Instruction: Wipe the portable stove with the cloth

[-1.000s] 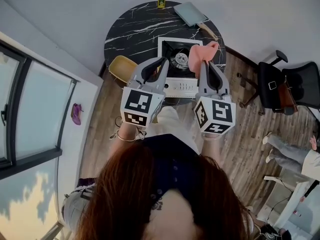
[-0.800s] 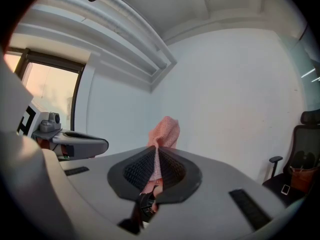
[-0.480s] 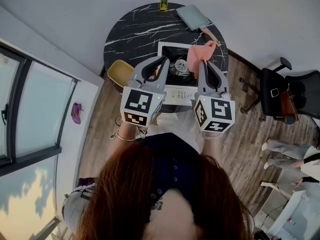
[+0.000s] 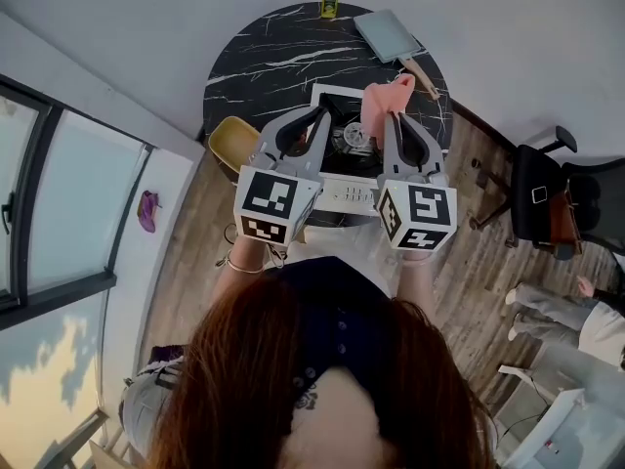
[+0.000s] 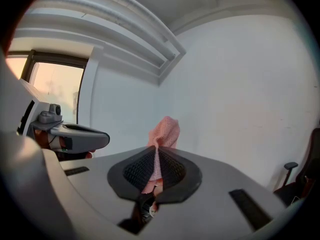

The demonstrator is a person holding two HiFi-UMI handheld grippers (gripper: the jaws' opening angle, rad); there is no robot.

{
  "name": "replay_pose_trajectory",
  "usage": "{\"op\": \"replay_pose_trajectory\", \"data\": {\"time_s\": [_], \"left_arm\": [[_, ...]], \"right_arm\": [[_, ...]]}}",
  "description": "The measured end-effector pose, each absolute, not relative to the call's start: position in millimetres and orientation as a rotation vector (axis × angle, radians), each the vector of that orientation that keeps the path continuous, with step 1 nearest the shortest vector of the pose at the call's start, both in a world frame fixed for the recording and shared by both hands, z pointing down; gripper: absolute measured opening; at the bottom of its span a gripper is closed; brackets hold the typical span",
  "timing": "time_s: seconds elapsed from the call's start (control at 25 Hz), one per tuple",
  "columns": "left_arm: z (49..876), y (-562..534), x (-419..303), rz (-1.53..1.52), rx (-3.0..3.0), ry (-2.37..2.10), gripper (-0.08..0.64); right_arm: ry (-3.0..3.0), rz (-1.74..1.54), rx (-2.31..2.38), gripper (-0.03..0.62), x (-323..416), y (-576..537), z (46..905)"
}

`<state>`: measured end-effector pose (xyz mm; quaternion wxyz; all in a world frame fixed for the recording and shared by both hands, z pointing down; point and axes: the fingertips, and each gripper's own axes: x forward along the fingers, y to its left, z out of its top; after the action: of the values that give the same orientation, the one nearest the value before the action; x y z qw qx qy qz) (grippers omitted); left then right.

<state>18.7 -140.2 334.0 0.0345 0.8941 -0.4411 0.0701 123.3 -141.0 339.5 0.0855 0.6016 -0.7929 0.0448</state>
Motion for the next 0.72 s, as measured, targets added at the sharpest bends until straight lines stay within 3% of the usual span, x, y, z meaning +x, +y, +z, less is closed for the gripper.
{"op": "replay_pose_trajectory", "data": {"time_s": [0.72], "left_arm": [[350.4,-172.3,16.6,0.268,2.661,-1.434,0.023]], "right_arm": [[-2.396,0.095,1.589,0.023,113.4,-201.5,363.8]]}}
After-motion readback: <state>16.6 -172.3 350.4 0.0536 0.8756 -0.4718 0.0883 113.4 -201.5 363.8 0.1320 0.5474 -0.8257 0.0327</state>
